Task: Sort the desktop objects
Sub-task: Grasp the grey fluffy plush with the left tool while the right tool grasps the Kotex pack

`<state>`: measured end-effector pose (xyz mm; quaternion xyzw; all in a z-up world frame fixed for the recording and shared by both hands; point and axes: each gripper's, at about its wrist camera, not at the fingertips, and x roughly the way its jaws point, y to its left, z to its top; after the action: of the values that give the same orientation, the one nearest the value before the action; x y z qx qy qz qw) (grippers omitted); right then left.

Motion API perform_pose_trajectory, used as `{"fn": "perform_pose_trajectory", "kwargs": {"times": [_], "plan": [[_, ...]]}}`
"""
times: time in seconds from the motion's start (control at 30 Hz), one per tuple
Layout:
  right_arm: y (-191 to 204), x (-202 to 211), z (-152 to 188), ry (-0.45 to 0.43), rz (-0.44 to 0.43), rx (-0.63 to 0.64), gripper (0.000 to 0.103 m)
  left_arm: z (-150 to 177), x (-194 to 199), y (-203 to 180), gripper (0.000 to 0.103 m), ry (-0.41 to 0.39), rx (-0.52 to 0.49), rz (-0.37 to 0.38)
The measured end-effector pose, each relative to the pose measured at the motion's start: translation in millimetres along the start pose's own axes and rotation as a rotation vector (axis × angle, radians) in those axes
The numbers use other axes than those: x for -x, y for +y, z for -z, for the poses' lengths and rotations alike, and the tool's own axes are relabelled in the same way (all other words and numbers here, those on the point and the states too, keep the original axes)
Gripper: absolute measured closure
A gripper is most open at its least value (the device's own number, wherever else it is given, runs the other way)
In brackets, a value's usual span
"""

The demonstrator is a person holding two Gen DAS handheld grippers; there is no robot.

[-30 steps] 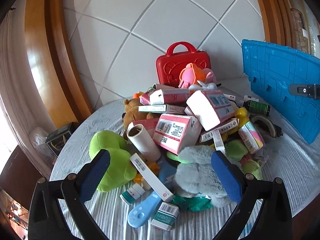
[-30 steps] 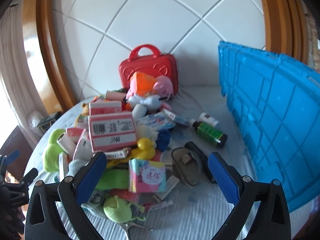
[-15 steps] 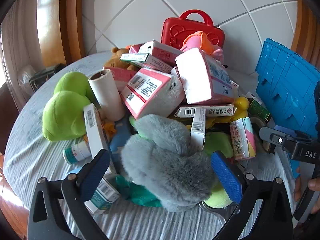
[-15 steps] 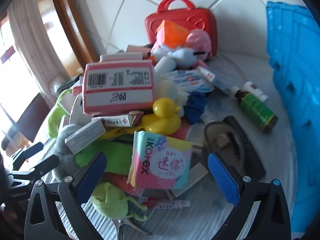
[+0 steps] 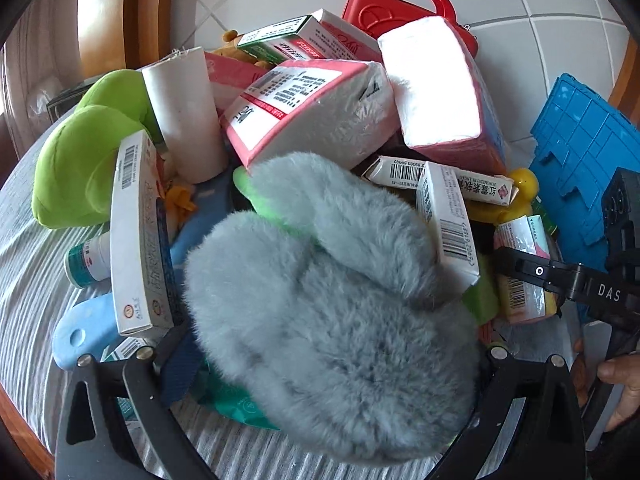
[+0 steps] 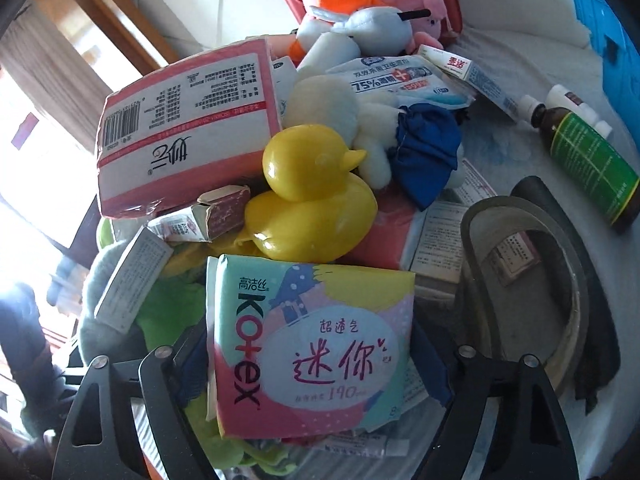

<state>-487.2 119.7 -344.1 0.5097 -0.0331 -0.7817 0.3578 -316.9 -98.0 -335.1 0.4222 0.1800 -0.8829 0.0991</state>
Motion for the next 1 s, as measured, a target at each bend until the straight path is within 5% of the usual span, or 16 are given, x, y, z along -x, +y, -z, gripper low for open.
{"fn": "perform_pose_trajectory", "kwargs": {"times": [0.07, 0.23, 0.57, 1.0], "plan": [[3, -2, 0, 0.018, 0.008, 0.02, 0.022, 3, 3, 0, 0.028, 0.011, -0.016, 0.044], [18, 9, 5, 0.0, 0.064, 0.081, 0.028, 16, 22, -7, 0.045, -0.003, -0.142, 0.023], [44, 42, 18, -0.085, 0.167, 0.133, 0.029, 4, 52, -11, 0.056, -0.106, -0.316, -0.059], [79, 79, 15, -0.217, 0.222, 0.076, 0.029, -25, 89, -12, 0.059, -0.189, -0.432, -0.043]]}}
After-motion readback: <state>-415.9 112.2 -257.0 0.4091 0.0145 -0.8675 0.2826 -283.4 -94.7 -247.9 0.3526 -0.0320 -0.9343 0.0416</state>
